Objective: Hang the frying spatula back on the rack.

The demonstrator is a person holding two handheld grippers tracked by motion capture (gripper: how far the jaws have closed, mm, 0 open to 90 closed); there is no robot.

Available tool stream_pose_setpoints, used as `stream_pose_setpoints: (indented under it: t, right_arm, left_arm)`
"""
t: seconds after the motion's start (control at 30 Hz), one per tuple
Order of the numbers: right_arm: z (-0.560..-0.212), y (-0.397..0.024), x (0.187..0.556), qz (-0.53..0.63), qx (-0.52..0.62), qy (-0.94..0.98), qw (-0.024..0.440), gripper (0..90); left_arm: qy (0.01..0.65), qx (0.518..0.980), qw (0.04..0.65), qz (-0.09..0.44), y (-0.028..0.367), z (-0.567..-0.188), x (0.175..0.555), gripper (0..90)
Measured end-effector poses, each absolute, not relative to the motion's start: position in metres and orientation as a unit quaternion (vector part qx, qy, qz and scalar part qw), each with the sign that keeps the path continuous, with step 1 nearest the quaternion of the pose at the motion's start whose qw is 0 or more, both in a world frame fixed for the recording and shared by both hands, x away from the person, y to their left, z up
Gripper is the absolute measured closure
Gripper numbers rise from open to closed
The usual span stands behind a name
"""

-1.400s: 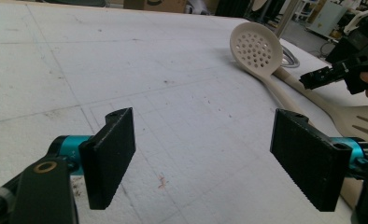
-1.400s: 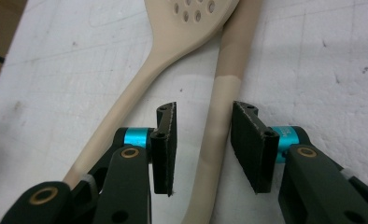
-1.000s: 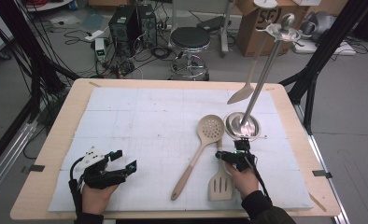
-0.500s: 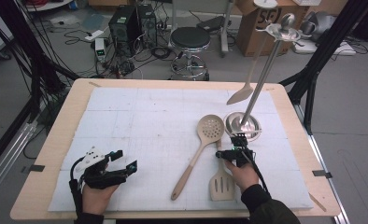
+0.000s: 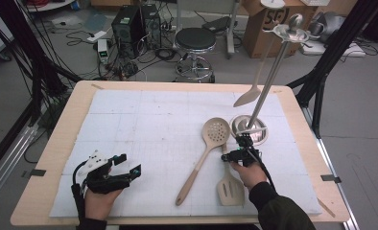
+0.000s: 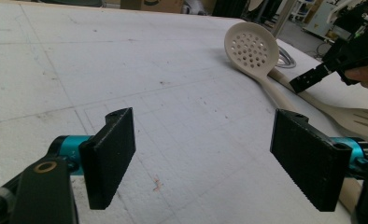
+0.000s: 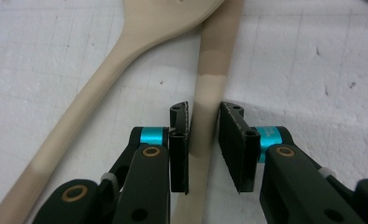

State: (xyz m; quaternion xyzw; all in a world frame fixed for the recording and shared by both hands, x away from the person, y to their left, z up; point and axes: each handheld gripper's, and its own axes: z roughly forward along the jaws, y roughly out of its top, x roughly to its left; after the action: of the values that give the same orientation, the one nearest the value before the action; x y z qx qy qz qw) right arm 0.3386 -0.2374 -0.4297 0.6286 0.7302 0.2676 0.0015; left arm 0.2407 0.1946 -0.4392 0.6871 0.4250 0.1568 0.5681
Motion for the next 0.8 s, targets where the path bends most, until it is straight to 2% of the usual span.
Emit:
stream_pose_setpoints:
  t: [0.23, 0.57, 0.8]
  right_arm:
    - [-0.431, -0.241, 0.339, 0.278, 0.626, 0.728, -0.005, 75.7]
    - [-0.45, -0.279, 0.343, 0.37, 0.658, 0.643, -0.13, 78.1]
    - [-0.454, -0.288, 0.34, 0.391, 0.665, 0.618, -0.154, 78.0]
  left_arm:
    - [0.425, 0.686, 0.57, 0.157, 0.194, -0.439, 0.24, 22.8]
    - [0.426, 0.685, 0.57, 0.157, 0.198, -0.439, 0.24, 22.8]
    - [0.429, 0.684, 0.569, 0.157, 0.197, -0.439, 0.24, 22.8]
